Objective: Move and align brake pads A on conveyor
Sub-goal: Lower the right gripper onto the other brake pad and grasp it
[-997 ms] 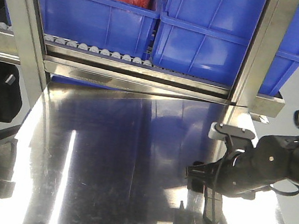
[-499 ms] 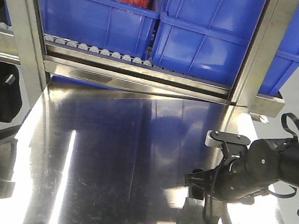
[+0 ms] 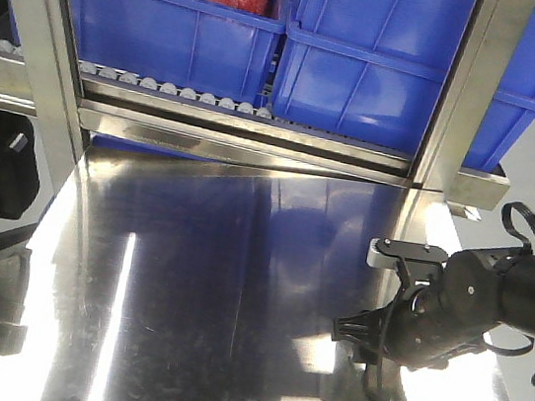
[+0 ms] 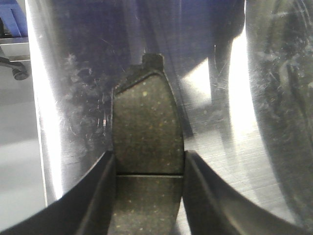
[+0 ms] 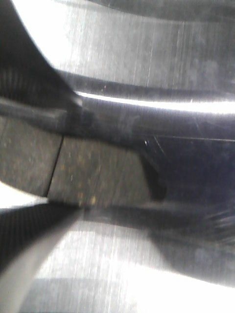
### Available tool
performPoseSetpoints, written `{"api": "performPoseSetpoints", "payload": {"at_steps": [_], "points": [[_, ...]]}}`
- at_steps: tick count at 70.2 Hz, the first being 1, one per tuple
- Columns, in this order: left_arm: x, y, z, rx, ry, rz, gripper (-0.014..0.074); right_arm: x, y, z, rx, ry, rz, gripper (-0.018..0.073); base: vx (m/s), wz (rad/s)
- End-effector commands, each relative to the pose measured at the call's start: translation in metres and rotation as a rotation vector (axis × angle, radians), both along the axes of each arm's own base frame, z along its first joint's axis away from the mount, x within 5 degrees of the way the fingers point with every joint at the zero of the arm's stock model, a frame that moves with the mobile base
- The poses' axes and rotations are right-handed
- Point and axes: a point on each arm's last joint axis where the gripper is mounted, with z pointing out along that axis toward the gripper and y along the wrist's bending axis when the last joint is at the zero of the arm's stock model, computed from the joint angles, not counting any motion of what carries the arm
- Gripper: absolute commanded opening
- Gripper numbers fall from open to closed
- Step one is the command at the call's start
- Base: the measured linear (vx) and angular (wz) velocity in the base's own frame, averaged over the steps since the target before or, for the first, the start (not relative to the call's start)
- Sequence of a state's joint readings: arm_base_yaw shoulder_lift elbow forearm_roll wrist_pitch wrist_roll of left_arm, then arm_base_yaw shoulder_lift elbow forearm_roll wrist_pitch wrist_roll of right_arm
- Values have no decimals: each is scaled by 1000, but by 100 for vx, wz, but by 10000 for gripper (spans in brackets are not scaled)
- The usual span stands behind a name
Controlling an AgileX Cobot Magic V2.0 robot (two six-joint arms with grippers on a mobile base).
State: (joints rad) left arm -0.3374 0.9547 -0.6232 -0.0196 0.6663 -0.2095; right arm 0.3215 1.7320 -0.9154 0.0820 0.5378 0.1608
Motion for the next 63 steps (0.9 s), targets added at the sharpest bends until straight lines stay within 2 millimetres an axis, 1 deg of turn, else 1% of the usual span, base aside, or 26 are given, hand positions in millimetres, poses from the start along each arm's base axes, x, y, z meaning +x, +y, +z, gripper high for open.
{"api": "performPoseSetpoints", "payload": {"at_steps": [1,11,14,21,30,37,42,51,52,54,63], "points": [[4,-3,14,-38,-94,-2,73,6,1,18,17,-79,11,256,0,0],[4,-3,14,-38,-94,-2,73,6,1,18,14,-79,20,91,0,0],[4,-3,14,-38,-94,-2,73,6,1,18,14,-79,20,55,0,0],[4,-3,14,-38,-94,-2,73,6,1,18,14,-79,20,6,0,0],[4,-3,14,-38,-94,-2,73,5,1,23,13,-96,27,-4,0,0],[4,-3,14,-38,-94,-2,73,3,-1,35,10,-135,39,-3,0,0],[4,-3,14,-38,-94,-2,73,-3,-3,46,19,-170,41,-1,0,0],[4,-3,14,-38,-94,-2,73,-24,-10,63,39,-245,43,-1,0,0],[4,-3,14,-38,-94,-2,73,-26,-11,62,38,-246,44,-1,0,0],[4,-3,14,-38,-94,-2,73,-32,-13,68,44,-270,47,-1,0,0],[4,-3,14,-38,-94,-2,73,-60,-22,81,54,-345,67,-1,0,0]]}}
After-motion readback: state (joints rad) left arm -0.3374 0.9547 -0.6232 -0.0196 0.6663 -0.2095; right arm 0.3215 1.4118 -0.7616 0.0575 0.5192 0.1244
